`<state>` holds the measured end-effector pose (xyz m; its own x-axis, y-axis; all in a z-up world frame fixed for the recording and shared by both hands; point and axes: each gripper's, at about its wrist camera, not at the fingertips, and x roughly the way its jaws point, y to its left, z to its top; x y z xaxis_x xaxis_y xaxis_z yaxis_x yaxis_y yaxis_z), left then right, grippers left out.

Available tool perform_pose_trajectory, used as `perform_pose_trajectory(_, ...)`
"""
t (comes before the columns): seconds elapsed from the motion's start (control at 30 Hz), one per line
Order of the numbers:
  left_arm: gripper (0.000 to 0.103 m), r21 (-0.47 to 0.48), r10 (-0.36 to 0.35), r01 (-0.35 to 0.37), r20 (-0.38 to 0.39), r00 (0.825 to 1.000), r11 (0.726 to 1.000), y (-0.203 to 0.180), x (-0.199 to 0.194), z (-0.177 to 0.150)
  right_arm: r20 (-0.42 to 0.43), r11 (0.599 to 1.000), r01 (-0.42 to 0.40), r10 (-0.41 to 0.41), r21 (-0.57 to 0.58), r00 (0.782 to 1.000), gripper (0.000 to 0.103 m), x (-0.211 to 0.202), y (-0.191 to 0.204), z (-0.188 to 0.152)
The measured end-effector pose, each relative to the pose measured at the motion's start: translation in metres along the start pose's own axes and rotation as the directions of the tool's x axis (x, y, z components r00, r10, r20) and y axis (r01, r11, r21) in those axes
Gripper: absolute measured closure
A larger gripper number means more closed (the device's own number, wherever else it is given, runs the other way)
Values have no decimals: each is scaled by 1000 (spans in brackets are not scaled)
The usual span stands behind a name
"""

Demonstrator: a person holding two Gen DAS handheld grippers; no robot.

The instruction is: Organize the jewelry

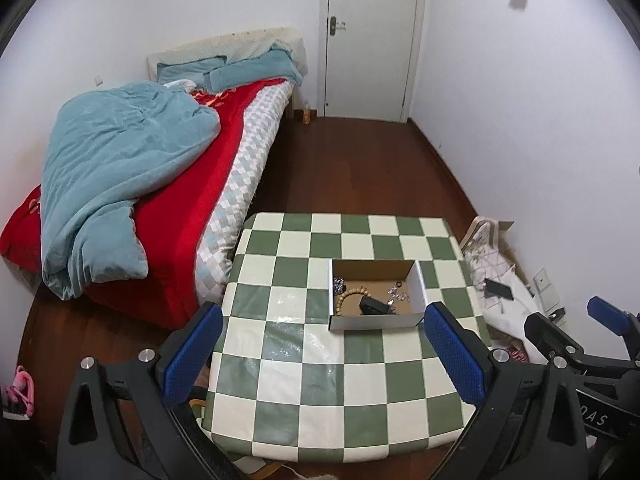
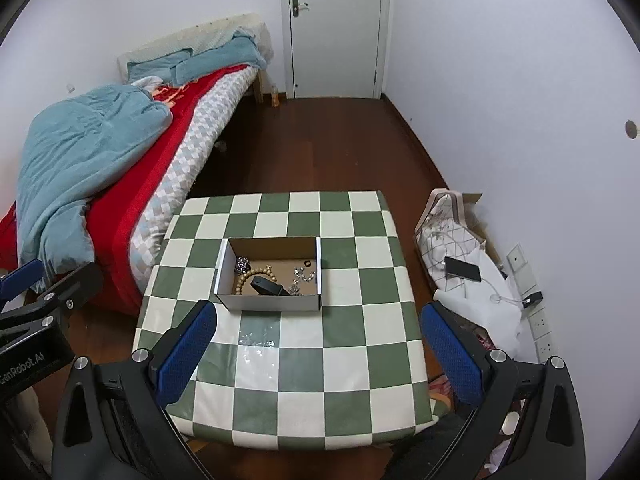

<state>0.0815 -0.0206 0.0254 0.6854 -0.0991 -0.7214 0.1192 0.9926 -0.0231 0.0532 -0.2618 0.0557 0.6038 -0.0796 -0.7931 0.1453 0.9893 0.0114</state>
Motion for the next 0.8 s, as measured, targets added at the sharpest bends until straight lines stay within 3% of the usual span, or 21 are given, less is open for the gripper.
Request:
perform_pose_trajectory(0.37,0,10,10,-10,-8,1000,1000,0,-17,4,54,1000,-5,5,-7,999,0,-50,0,-4)
perform_pose_trajectory(0.8,0,-11,43,-43,-16,999,999,-5,10,31,58,1000,20,-20,7,998,0,-23,-8,29)
